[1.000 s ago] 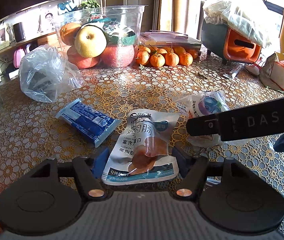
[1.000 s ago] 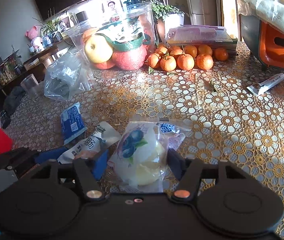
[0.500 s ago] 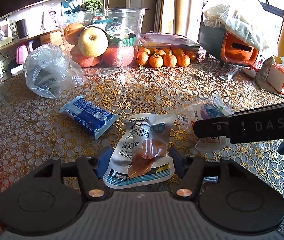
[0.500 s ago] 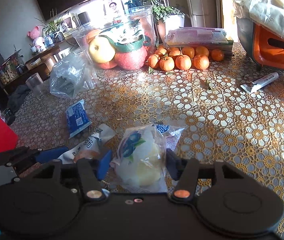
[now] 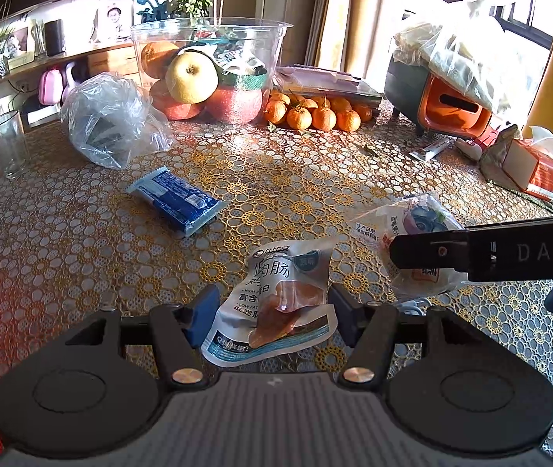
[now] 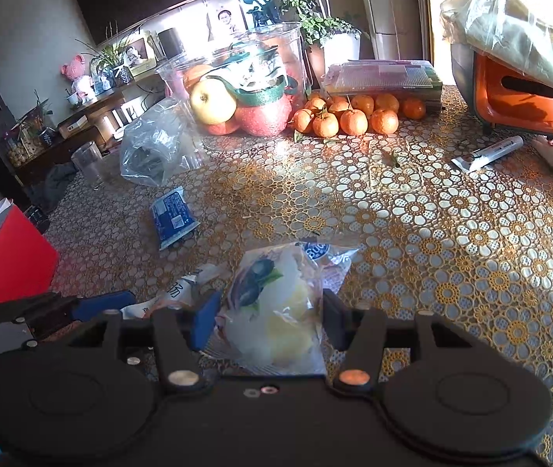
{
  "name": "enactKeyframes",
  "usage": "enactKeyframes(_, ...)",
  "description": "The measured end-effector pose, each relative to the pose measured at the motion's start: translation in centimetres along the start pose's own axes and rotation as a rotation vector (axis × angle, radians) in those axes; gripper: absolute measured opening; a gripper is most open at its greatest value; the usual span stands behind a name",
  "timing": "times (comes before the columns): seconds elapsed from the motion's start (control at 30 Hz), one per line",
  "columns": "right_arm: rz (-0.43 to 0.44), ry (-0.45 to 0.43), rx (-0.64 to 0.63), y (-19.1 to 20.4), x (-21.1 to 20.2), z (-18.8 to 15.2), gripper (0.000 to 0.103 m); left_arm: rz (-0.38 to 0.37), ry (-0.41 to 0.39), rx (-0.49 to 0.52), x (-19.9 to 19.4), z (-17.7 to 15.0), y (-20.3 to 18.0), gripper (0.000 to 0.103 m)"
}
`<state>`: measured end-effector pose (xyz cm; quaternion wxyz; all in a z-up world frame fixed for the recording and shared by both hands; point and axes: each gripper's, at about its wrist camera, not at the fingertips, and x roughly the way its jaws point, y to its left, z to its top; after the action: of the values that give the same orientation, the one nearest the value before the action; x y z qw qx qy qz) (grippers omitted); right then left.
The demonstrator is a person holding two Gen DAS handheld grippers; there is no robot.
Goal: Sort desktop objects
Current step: 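Lower the left tool onto the sausage packet while the right tool lowers onto the blueberry pouch bag, then close the left tool on the sausage packet while the right tool grasps the clear pouch bag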
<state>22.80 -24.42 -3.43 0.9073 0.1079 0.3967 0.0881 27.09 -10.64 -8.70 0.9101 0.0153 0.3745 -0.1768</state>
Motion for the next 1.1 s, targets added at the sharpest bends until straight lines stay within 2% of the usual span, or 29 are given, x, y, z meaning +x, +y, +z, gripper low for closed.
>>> enactKeyframes(0.37,0.013,0.024,-0.007,1.3,-3.5,-2.4,0.055,0.0,-0.019,-0.073,-4.2,-1.5,0.2,0.06)
enactKeyframes(0.4,0.016,0.027,-0.005,1.4,-3.8,-2.6,0.055,-0.002,-0.02,-0.081,-4.5,-1.6,0.2,0.057)
enactKeyframes(0.43,0.017,0.028,-0.005,1.6,-4.1,-2.8,0.055,-0.009,-0.019,-0.09,-4.9,-1.8,0.2,0.025)
enactKeyframes(0.47,0.018,0.029,-0.005,1.7,-4.4,-3.0,0.055,-0.014,-0.005,-0.099,-5.2,-1.9,0.2,0.022)
enactKeyframes(0.67,0.015,0.02,-0.03,3.0,-6.1,-3.9,0.055,0.009,0.008,-0.099,-6.3,-2.7,0.7,0.022)
enactKeyframes(0.77,0.011,0.017,-0.027,3.0,-6.4,-4.1,0.055,-0.031,0.032,-0.121,-6.1,-2.9,1.2,0.024)
enactKeyframes(0.8,0.01,0.017,-0.025,3.0,-6.4,-4.2,0.055,-0.04,0.032,-0.123,-6.0,-2.9,1.2,0.03)
enactKeyframes(0.87,0.006,0.019,-0.022,2.9,-6.4,-4.4,0.055,-0.036,0.029,-0.107,-5.9,-2.8,1.1,0.054)
enactKeyframes(0.9,0.005,0.021,-0.02,2.9,-6.4,-4.5,0.055,-0.043,0.021,-0.094,-5.9,-2.9,1.0,0.069)
enactKeyframes(1.1,-0.004,0.033,-0.017,2.0,-5.8,-5.0,0.055,-0.089,0.035,-0.031,-4.1,-2.3,0.8,0.071)
